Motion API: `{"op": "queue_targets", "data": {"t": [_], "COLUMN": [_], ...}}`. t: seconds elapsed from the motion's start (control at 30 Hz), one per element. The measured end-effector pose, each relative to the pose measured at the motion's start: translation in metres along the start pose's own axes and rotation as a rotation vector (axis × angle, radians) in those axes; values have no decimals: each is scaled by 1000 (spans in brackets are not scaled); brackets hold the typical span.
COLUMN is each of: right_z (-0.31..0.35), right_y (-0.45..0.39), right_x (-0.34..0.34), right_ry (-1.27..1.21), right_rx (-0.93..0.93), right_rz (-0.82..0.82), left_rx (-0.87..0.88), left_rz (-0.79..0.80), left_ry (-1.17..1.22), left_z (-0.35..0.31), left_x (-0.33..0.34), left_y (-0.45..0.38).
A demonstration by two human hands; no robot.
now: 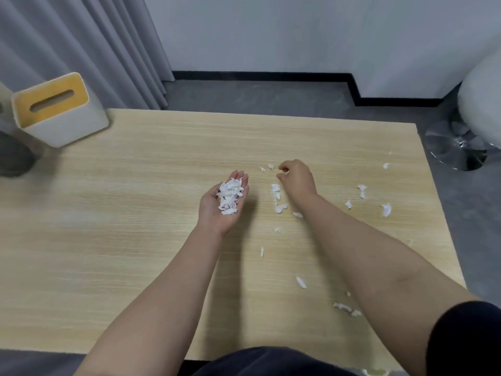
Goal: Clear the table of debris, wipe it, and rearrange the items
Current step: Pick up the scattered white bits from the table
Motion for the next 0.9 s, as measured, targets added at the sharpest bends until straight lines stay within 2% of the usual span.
{"op": "queue_targets", "data": {"t": [0.17, 0.47, 0.63, 0.73, 0.9], "right_z": [0, 3, 4, 16, 28], "right_y": [-27, -46, -42, -36, -32], "right_x": [17, 37, 34, 36, 51], "right_ry": [-17, 129, 36, -41, 43], "right_rx": [70, 31, 35, -42, -146], "right_rz": [32, 72, 24, 8, 61], "left_rx": [5, -29, -51, -58, -58], "left_rz": [-23, -33, -42, -55, -65], "left_ry": [48, 23, 2, -14, -45], "left_z": [-5, -16, -19, -21, -27], "left_x": [-9, -5, -7, -10, -10], "left_y": [-7, -14, -20, -22, -23]}}
Point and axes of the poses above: each hand's wrist, its own y-axis away from the middle knuckle, its own x-axis out of the palm, z = x × y, the point moved 6 cm from there along -y, towards the middle knuckle, and after that the axes turned 5 degrees about -z, right-handed, at the moved point
